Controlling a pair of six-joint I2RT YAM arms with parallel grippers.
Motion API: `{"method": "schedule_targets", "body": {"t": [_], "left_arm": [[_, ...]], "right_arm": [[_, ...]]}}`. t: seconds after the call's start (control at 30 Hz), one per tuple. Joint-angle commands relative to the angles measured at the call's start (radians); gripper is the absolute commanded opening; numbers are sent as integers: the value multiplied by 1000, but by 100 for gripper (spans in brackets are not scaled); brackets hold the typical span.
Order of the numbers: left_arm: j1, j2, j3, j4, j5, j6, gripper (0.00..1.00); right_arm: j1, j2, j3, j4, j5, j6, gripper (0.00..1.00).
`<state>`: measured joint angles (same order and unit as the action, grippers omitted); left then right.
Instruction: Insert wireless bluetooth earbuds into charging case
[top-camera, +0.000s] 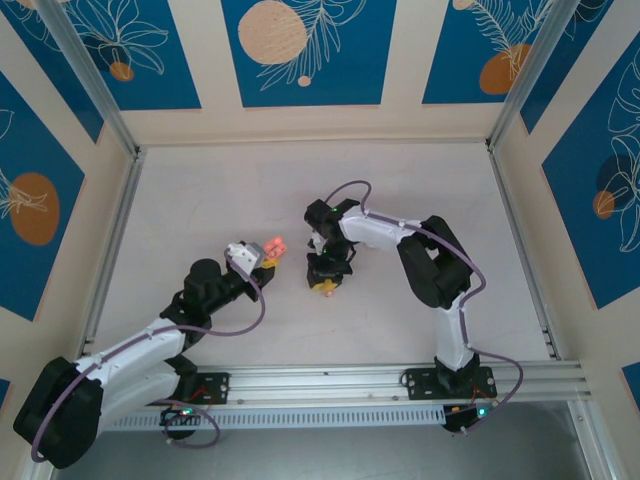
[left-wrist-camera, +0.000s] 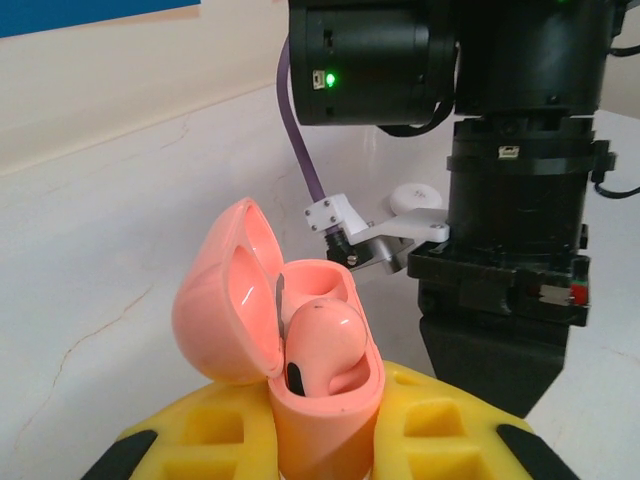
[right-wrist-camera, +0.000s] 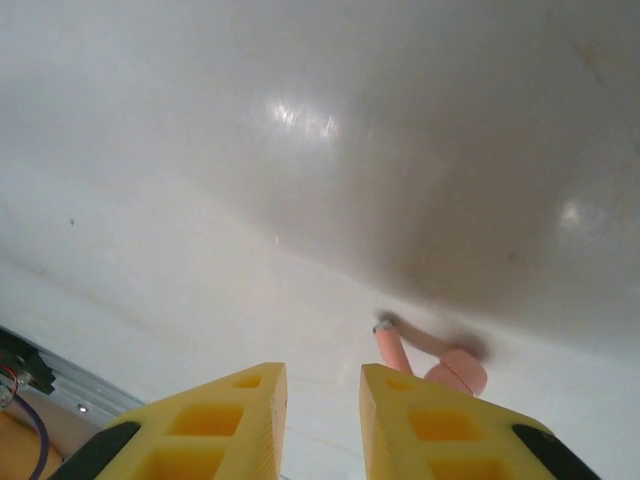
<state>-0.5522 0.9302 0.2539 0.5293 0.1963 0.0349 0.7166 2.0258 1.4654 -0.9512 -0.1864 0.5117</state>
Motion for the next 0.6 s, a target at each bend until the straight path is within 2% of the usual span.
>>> {"method": "schedule_targets", "body": {"t": [0.0,0.17,0.27,0.43,0.57], "left_arm": [[-2,-13,-7,-11,-14,14,16],[-1,-6,-5,-5,-9,14,15],[-2,-6,-4,-4,-6,13,16],[-1,-7,-2,-2,-3,13,16],[-2,1,-1,1,7,19,16]], "right_arm": [[10,-58,-26,-53,-15,-4,26],[12,-111,-31,-74,-4,35,26],[6,-145,-53,-88,10,129,29],[2,-244,-210,6,-64,332,32],[15,-287,-315,81,-78,416,36]]}}
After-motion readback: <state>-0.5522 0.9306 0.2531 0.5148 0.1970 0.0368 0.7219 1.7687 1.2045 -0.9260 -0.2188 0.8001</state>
